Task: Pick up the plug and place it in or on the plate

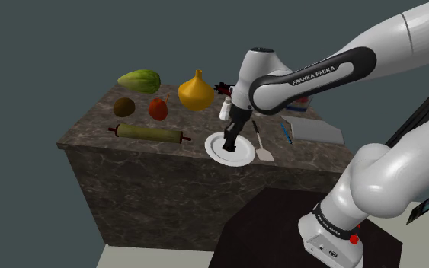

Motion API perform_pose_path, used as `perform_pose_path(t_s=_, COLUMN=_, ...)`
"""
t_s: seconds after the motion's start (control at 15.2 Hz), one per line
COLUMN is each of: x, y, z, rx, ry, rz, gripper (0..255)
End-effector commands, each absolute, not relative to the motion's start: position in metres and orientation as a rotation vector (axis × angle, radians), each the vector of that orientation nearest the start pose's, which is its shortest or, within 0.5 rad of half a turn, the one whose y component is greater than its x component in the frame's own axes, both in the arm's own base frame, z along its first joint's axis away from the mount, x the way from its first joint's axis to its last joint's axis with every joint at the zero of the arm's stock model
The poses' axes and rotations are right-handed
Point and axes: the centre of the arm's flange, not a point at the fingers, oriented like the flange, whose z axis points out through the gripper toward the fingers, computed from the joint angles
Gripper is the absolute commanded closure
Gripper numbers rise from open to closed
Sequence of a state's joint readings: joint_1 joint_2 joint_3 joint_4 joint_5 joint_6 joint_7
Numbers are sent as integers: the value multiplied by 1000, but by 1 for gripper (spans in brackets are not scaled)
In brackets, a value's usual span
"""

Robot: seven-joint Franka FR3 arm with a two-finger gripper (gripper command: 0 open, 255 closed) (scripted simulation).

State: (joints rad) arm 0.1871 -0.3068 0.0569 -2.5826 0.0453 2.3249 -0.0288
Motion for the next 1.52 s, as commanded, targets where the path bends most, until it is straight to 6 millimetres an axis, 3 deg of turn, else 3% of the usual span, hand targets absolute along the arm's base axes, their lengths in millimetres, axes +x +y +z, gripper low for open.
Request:
perform_pose_path(t_s=0.0, x=408, y=100, z=364, rx=-3099, ry=-370, rz=-53, gripper=255)
perform_pose_path(t_s=0.33, x=408, y=100, z=364, rx=-3099, ry=-370, rz=-53, gripper=255)
perform_pose_path(t_s=0.4, x=409, y=100, z=365, rx=-3099, ry=-370, rz=-53, gripper=0)
perform_pose_path(t_s=0.73, x=408, y=100, z=364, rx=-3099, ry=-370, rz=-53, gripper=0)
perform_pose_path(t_s=0.99, x=406, y=99, z=414, rx=-3099, ry=-370, rz=-53, gripper=0)
perform_pose_path(t_s=1.45, x=406, y=99, z=414, rx=-3099, ry=-370, rz=-53, gripper=0)
